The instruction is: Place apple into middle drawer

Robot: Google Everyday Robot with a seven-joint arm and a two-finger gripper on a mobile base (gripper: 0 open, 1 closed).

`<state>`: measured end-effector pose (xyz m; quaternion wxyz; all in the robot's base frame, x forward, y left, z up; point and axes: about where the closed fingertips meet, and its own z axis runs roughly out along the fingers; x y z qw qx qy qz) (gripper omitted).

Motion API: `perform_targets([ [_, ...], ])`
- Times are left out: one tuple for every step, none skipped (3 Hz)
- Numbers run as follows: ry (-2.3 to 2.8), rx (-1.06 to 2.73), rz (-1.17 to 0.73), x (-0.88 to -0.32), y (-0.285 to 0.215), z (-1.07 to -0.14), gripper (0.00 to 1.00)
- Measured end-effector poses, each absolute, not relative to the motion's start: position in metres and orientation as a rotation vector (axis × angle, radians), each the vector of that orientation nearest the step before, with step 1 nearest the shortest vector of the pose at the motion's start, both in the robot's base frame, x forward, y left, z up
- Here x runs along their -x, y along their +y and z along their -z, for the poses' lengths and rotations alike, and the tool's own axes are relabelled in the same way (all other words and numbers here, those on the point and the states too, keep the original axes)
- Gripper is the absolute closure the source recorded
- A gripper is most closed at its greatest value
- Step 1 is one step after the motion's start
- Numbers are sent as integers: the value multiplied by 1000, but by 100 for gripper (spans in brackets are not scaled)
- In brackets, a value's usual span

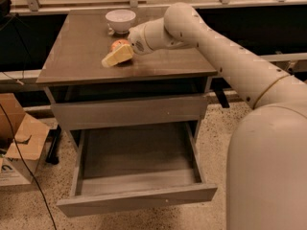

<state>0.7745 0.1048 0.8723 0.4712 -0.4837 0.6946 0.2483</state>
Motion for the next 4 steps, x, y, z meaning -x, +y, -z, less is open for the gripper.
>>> perform_targets([
  [1704, 1165, -615, -789, 105, -867, 0],
  [1716, 1155, -623, -792, 104, -861, 16],
  [1735, 1155, -630, -790, 104, -853, 39],
  [1741, 1153, -630, -784, 103, -852, 62],
])
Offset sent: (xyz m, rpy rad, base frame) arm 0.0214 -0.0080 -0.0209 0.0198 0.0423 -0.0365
